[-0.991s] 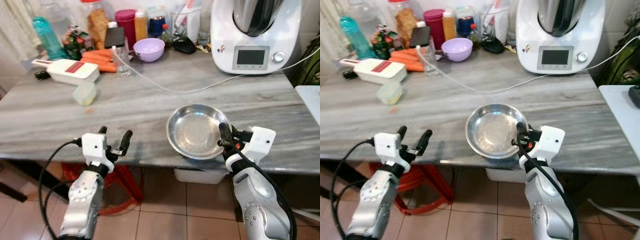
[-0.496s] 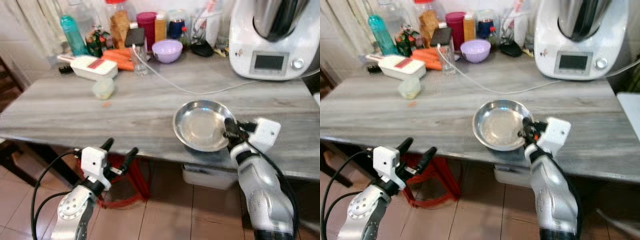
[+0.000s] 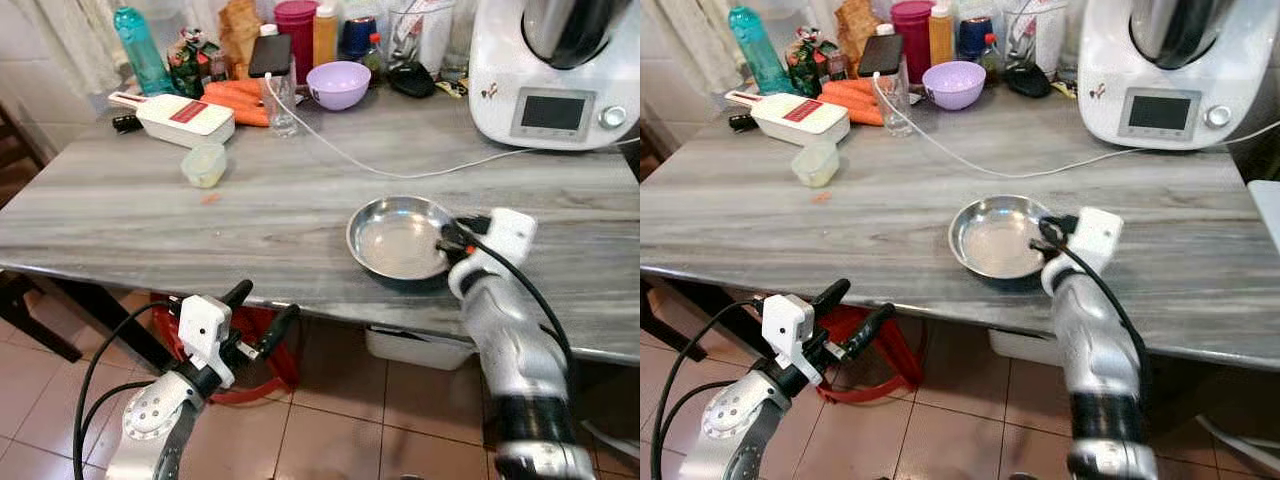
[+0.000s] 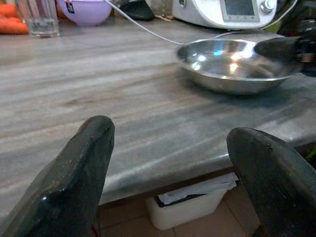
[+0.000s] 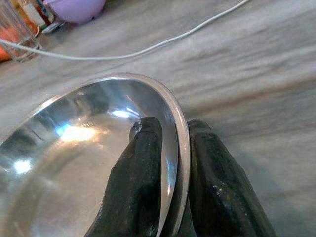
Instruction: Setting the table
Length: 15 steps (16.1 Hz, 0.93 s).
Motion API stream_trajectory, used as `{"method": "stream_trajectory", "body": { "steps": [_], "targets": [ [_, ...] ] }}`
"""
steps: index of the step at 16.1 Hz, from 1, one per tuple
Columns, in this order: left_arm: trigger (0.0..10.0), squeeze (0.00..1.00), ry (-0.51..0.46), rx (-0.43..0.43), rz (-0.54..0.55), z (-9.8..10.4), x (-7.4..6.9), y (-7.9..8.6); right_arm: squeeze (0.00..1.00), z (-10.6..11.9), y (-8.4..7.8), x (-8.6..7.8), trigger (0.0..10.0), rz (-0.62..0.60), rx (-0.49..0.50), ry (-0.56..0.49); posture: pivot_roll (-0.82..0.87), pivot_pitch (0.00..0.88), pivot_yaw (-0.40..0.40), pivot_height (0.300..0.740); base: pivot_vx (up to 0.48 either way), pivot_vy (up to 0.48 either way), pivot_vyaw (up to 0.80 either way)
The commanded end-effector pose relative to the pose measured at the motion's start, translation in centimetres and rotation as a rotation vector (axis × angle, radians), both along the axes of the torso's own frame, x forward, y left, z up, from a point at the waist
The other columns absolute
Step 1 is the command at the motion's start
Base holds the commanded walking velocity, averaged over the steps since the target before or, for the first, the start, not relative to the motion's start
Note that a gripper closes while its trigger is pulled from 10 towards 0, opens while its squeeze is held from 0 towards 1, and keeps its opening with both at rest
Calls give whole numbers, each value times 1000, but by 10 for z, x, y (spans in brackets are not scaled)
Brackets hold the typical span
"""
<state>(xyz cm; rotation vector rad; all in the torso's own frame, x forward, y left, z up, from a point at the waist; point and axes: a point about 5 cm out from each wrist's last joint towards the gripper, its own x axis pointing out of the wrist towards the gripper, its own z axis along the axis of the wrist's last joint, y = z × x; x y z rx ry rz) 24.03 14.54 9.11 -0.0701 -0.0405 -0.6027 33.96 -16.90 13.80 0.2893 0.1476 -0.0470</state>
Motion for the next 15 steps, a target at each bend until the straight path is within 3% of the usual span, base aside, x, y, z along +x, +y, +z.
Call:
{"method": "stream_trajectory", "body": {
  "steps": [1, 4, 5, 6, 7, 12, 15],
  "targets": [
    [10000, 0, 1, 0, -23, 2, -1, 0, 0, -2, 6, 3, 10000, 10, 3, 15, -105, 98, 93, 740, 0, 0, 0],
    [10000, 0, 5, -29, -97, 5, -2, -7, 0, -2, 17, 13, 10000, 30, 17, 18, -102, 92, 91, 740, 0, 0, 0],
    [10000, 0, 6, -29, -104, 5, -2, -8, 239, -2, 19, 14, 10000, 34, 15, 18, -98, 88, 89, 740, 0, 0, 0],
    [10000, 0, 7, -25, -103, 5, -2, -8, 894, -3, 19, 15, 10000, 37, 13, 19, -98, 88, 89, 740, 0, 0, 0],
    [10000, 0, 7, -23, -101, 5, -2, -8, 1000, -4, 19, 16, 10000, 38, 12, 20, -97, 86, 86, 740, 0, 0, 0],
    [10000, 0, 16, -25, -110, 3, -3, -9, 1000, -10, 15, 13, 10000, 30, -14, 11, -100, 85, 85, 740, 0, 0, 0],
    [10000, 0, 18, -25, -111, 2, -4, -9, 1000, -10, 10, 2, 10000, 48, -57, -42, -104, 87, 84, 740, 0, 0, 0]
  ]
}}
